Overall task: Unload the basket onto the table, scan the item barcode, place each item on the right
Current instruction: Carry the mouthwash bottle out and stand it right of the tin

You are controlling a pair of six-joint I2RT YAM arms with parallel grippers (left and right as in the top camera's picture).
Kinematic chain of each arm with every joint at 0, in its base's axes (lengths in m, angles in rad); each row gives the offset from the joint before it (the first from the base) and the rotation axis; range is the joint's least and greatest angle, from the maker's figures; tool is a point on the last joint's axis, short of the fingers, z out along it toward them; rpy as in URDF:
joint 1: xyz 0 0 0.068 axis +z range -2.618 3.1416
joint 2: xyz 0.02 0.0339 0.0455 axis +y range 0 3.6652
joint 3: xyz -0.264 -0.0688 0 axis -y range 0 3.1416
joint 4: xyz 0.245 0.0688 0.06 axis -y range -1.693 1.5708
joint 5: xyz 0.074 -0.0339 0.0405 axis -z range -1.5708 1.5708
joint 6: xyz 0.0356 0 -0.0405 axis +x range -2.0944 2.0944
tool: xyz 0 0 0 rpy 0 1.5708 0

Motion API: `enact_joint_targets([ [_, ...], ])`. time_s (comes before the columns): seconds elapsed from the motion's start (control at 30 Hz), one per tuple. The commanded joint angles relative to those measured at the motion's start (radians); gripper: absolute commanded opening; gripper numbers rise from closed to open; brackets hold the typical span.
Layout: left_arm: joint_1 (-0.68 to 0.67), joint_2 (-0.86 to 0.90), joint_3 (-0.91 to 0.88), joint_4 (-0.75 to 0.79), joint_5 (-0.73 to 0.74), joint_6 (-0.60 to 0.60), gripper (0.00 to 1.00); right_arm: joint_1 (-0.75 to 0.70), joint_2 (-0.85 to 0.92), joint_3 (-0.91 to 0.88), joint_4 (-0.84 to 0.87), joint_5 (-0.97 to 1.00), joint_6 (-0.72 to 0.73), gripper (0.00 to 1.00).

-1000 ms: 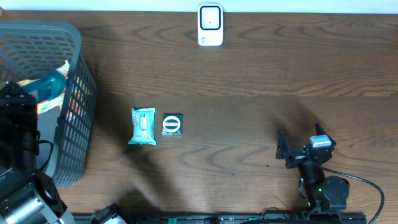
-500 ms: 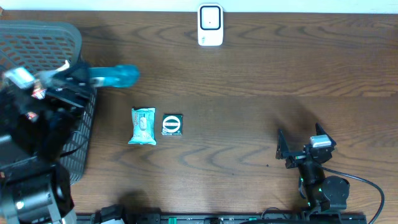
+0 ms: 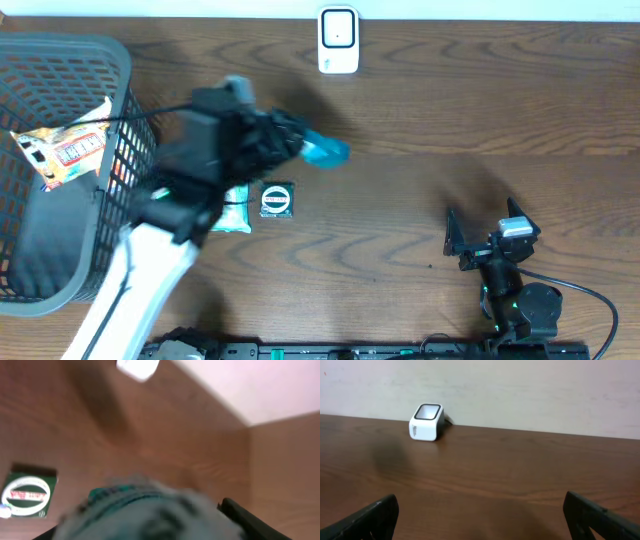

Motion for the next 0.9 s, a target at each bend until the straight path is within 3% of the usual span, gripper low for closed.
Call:
enact_joint_targets([
  [0.0, -0.113, 0.093, 0.026, 0.016, -0.114, 0.032, 0.67, 0.01, -0.008, -0.001, -0.003, 0.001, -0.004, 0.99],
  [0.2, -0.209, 0.248, 0.026, -0.001, -0.221, 0.084, 0.67, 0.01, -0.008, -0.001, -0.003, 0.001, -0.004, 0.99],
  [0.47, -0.215, 0.395, 0.026, -0.045, -0.341, 0.172, 0.67, 0.01, -0.008, -0.001, -0.003, 0.001, -0.004, 0.99],
  [0.87, -0.217, 0.549, 0.026, -0.076, -0.352, 0.224, 0.67, 0.01, -0.008, -0.001, -0.003, 0.001, -0.004, 0.99],
])
